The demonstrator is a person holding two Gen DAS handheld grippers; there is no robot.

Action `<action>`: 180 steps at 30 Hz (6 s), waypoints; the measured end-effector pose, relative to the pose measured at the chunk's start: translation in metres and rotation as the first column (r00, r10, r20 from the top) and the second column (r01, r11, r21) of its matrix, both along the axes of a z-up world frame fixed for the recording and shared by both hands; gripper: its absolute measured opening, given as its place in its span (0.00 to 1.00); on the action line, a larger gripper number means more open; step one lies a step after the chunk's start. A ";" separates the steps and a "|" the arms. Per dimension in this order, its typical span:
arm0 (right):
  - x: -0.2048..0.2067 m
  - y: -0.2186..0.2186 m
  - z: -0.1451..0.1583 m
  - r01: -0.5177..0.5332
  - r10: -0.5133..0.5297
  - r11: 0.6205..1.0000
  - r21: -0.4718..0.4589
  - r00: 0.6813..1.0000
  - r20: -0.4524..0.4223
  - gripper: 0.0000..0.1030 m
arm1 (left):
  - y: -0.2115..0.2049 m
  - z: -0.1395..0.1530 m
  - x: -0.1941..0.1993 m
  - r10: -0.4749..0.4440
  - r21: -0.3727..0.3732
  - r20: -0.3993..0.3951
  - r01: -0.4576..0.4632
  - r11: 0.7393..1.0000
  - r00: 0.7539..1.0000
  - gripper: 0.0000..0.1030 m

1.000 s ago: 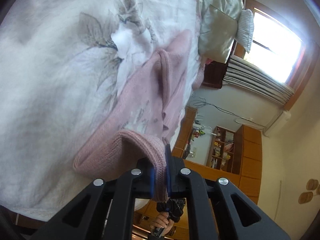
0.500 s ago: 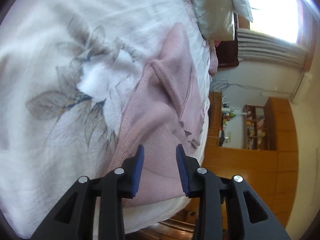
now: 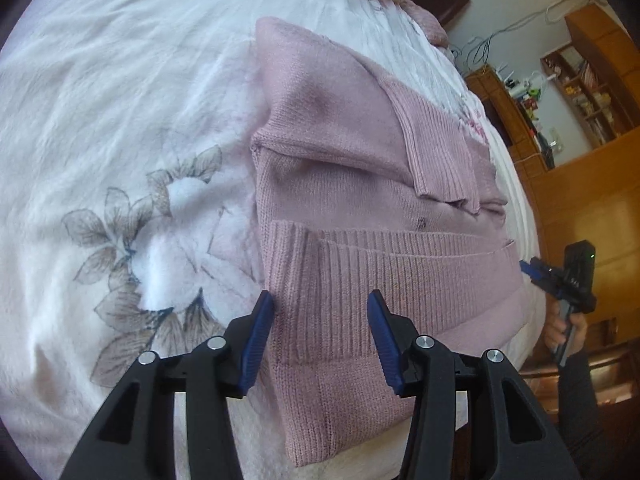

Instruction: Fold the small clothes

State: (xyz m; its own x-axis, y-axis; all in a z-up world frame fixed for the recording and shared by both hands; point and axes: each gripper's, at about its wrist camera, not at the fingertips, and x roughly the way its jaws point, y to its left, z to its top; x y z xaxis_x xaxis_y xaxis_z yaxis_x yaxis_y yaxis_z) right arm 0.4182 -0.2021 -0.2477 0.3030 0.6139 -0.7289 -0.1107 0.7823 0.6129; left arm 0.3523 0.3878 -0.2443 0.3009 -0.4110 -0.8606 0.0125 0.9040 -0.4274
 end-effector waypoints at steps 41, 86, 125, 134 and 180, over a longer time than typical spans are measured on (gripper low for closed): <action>-0.014 0.016 0.094 -0.041 0.103 0.982 -0.185 0.935 0.340 0.07 | 0.012 0.093 -0.007 0.024 -0.152 0.344 0.031 0.988 0.939 0.05; 0.238 0.048 0.018 0.146 -0.102 0.911 -0.386 0.986 0.133 0.07 | 0.061 0.011 0.252 0.221 -0.135 0.088 -0.208 0.969 0.971 0.05; 0.104 0.045 -0.016 0.105 -0.093 0.986 -0.131 0.991 0.098 0.18 | 0.002 -0.013 0.115 0.072 -0.148 0.118 -0.054 0.987 0.990 0.11; 0.016 0.134 -0.021 -0.125 0.140 0.983 -0.135 0.984 0.111 0.18 | -0.093 -0.018 0.062 -0.145 -0.211 0.145 0.174 0.962 0.979 0.24; -0.092 0.431 -0.056 0.079 0.763 0.334 -0.939 0.563 0.319 0.64 | 0.032 -0.063 0.236 0.002 -0.461 -0.110 -0.053 0.886 0.994 0.80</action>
